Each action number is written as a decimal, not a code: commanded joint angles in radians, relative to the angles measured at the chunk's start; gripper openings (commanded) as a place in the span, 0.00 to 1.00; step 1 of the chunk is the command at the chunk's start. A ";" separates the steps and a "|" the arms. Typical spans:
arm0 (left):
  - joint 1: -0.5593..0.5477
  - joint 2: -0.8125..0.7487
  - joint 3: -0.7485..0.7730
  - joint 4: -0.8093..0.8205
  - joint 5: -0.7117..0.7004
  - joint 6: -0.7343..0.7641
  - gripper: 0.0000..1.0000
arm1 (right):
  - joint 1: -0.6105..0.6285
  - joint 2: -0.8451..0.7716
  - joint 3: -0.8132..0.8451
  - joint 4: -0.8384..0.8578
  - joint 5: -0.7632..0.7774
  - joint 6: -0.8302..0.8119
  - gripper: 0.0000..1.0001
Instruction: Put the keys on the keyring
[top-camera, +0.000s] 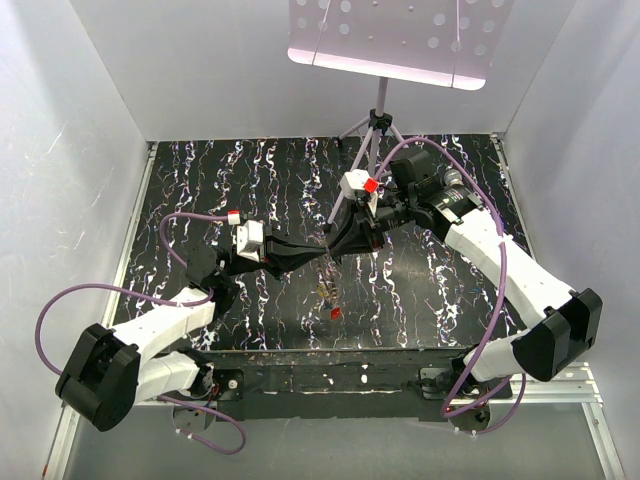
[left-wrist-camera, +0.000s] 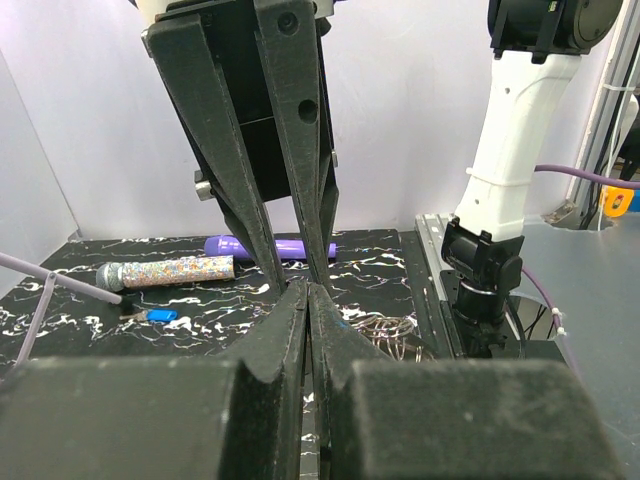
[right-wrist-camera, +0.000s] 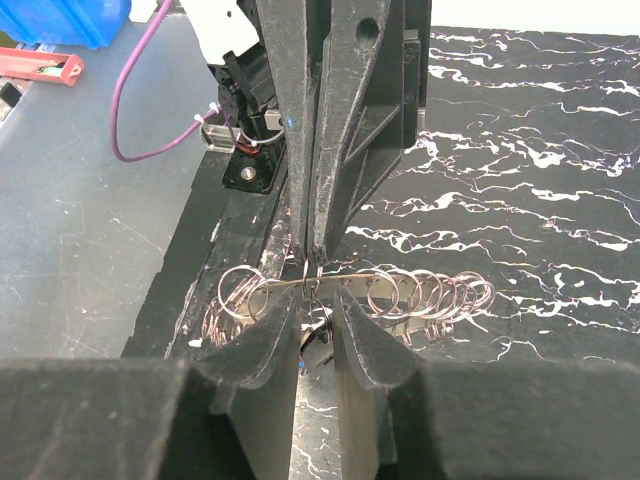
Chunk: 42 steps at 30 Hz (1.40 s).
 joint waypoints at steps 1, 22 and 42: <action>0.005 -0.030 0.007 0.044 -0.020 0.000 0.00 | 0.005 -0.018 0.041 0.010 -0.018 -0.005 0.25; 0.005 -0.038 0.004 0.014 -0.050 0.003 0.00 | 0.028 -0.021 0.050 0.027 0.062 0.010 0.07; 0.065 -0.148 0.416 -1.223 0.131 0.277 0.71 | 0.028 0.052 0.203 -0.485 0.252 -0.329 0.01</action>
